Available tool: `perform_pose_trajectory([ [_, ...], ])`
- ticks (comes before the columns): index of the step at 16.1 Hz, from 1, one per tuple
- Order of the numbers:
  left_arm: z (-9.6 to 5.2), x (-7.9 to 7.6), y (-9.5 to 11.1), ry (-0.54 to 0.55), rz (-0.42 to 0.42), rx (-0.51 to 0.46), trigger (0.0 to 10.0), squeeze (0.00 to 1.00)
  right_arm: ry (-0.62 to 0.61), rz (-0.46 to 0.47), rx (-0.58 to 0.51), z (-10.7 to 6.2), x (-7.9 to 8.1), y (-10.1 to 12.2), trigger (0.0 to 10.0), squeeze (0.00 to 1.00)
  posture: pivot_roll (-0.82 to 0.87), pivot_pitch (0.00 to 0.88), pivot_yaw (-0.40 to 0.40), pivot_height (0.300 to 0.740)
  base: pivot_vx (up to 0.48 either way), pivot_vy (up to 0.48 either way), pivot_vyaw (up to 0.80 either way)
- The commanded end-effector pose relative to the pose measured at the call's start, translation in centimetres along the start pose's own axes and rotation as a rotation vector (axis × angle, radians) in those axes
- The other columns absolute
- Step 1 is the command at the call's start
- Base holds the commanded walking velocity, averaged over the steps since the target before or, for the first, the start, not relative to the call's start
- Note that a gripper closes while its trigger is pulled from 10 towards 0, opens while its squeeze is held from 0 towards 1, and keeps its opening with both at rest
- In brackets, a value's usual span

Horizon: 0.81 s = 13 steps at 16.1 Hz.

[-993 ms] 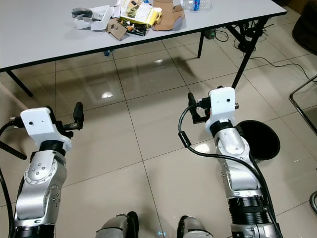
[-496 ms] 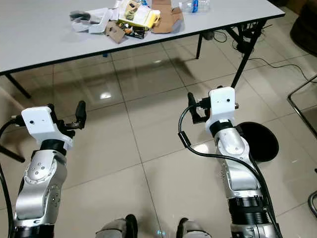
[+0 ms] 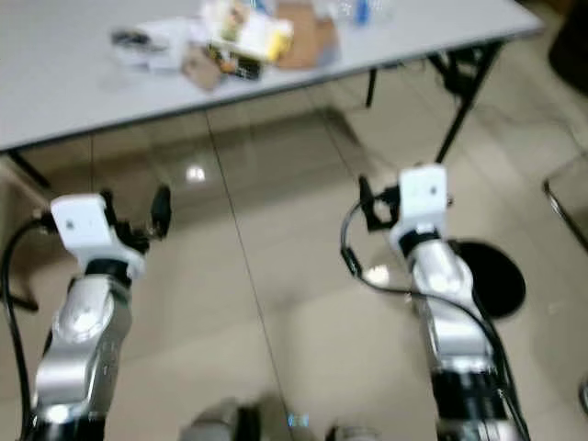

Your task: Picking trash to rubbish bin

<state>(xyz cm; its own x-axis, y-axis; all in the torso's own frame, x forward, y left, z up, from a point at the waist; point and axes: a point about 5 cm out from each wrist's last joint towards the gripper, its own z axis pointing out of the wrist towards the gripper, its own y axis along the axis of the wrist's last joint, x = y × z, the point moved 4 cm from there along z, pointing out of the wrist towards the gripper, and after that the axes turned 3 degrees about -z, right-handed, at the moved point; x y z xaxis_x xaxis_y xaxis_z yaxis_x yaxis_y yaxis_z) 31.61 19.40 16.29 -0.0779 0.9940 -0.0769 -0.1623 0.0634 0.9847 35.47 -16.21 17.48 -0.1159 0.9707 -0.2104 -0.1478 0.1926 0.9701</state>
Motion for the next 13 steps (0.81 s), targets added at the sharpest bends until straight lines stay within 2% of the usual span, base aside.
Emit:
perform_pose_trajectory([
  [1,-0.18,0.66,0.13,0.019,0.004,0.000,10.0,0.00,0.025,0.008,-0.015,0.02,0.93,0.33,10.0,0.00,-0.12,0.201,0.030,0.740,0.458,0.000,0.00],
  [12,-0.17,0.80,0.08,0.029,0.011,0.004,10.0,0.00,0.033,-0.005,-0.025,-0.04,1.04,0.49,10.0,0.00,-0.12,0.204,0.032,0.740,0.453,0.000,0.00],
  [13,-0.15,0.80,0.06,0.029,0.012,0.005,10.0,0.00,0.035,-0.007,-0.026,-0.06,1.13,0.47,10.0,0.00,-0.12,0.204,0.032,0.740,0.450,0.000,0.48],
])
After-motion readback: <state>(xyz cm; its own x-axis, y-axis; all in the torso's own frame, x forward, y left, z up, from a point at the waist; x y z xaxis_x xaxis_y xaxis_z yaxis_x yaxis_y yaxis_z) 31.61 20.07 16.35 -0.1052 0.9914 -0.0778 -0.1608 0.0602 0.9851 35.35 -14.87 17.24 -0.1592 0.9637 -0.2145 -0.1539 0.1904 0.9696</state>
